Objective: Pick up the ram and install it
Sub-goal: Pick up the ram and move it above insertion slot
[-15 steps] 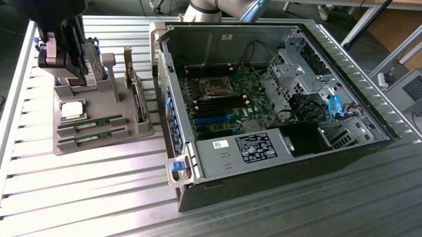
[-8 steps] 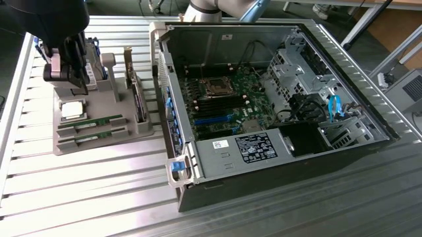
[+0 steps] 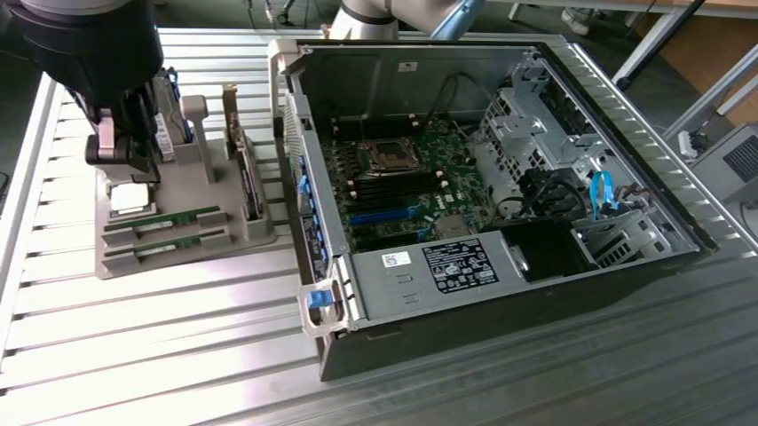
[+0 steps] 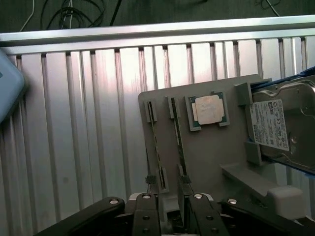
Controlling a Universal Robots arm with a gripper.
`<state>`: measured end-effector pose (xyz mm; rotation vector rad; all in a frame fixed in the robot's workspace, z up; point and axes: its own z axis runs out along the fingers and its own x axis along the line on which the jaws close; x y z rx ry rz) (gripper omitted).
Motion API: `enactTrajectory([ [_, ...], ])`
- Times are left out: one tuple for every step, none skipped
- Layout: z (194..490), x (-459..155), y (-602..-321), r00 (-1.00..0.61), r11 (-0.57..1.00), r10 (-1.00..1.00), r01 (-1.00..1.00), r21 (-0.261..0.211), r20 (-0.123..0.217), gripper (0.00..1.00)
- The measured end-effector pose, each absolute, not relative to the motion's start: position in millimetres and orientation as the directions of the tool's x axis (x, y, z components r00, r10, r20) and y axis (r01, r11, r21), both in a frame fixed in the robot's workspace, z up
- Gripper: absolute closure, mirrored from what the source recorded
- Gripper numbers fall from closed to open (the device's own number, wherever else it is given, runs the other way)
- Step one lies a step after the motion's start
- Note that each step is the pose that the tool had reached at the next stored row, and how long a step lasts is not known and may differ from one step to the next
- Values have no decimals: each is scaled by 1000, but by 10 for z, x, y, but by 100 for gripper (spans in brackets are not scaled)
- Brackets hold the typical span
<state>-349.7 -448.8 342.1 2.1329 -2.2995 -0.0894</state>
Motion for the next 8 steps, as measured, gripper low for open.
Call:
enactTrajectory([
  [3406,-3500,-4488,-76,74,-996,-996,44,-36,71],
  [3382,-3507,-4488,-76,74,-996,-996,45,-36,71],
  [3355,-3514,-4488,-76,74,-996,-996,44,-36,71],
  [3331,-3520,-4488,-76,74,-996,-996,44,-36,71],
  [3307,-3526,-4488,-75,74,-996,-996,44,-36,71],
  [3287,-3531,-4488,-75,74,-996,-996,44,-36,71],
  [3263,-3537,-4488,-75,74,-996,-996,44,-36,71],
  [3236,-3542,-4488,-75,74,-996,-996,45,-37,71],
])
